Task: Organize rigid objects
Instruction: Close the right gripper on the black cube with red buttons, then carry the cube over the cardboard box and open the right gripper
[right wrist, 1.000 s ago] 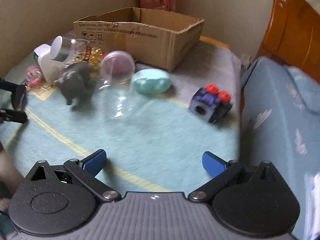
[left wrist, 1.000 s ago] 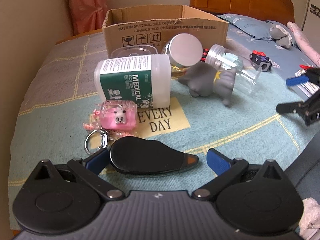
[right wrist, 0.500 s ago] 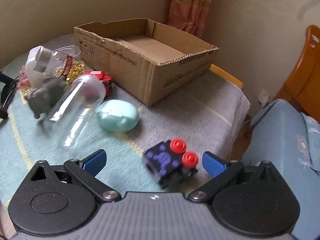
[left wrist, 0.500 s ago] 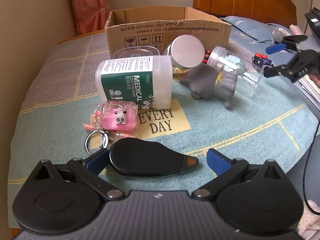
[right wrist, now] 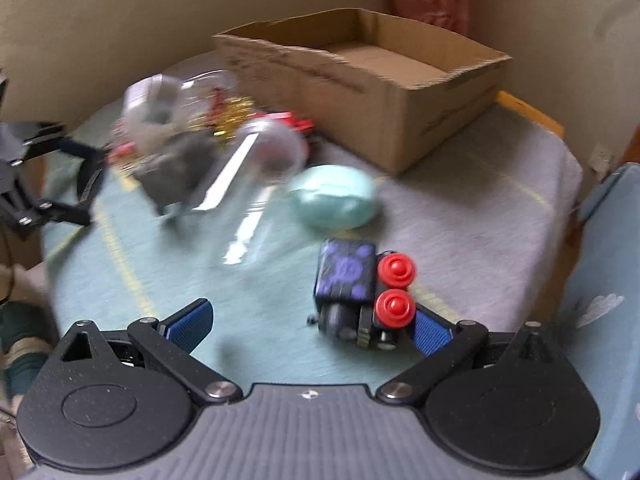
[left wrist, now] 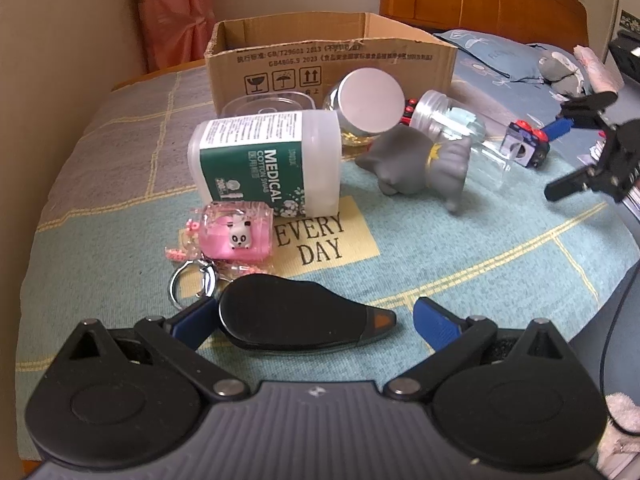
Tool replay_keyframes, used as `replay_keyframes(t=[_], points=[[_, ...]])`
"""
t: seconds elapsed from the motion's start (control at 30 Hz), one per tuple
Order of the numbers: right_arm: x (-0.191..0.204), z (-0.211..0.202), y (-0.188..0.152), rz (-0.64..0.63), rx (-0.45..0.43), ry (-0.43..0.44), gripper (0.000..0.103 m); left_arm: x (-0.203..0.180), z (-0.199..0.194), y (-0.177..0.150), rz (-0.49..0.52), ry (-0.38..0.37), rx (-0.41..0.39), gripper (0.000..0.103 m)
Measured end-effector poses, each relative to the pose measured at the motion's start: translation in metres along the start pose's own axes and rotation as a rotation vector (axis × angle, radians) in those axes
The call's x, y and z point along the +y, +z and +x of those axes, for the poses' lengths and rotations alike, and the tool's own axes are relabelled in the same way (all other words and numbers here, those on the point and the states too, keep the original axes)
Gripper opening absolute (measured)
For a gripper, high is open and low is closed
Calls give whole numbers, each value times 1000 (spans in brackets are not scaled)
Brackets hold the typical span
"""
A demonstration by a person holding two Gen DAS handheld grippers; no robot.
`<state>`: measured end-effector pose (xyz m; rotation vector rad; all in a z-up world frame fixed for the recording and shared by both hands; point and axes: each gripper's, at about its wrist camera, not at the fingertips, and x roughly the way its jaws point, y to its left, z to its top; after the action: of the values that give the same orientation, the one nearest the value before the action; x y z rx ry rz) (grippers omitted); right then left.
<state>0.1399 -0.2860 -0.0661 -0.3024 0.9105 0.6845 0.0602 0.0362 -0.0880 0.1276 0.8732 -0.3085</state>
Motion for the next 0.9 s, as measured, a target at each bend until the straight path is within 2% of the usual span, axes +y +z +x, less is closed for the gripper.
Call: replay_keyframes(t=[0.1,0.17,0.23,0.43,0.57,0.73,0.77,0.9], points=[[9,2,-1,-11,-7,-52,103,0,0,0,11,-8,-1,102],[7,6,1,-6,-6,-99,99,1,0,0,25,-19,-5,102],[4,7,2,7,-8,-115,93,2,0,-1,37,-29,-8,102],[-6,6,5,49,-28,-165,85,1,0,0,33,-25,-5,102],[-12,8,8,103,-35,-171,76,0,0,1,20,-17,-6,100],[-9,6,9,123,-41,-173,56,-4,-4,-1,48,-10,-35,93],[-8,5,8,125,-41,-173,56,-5,-5,-1,50,-14,-36,90],[0,2,5,130,-31,-160,55,-6,-7,-2,60,-24,-32,90]])
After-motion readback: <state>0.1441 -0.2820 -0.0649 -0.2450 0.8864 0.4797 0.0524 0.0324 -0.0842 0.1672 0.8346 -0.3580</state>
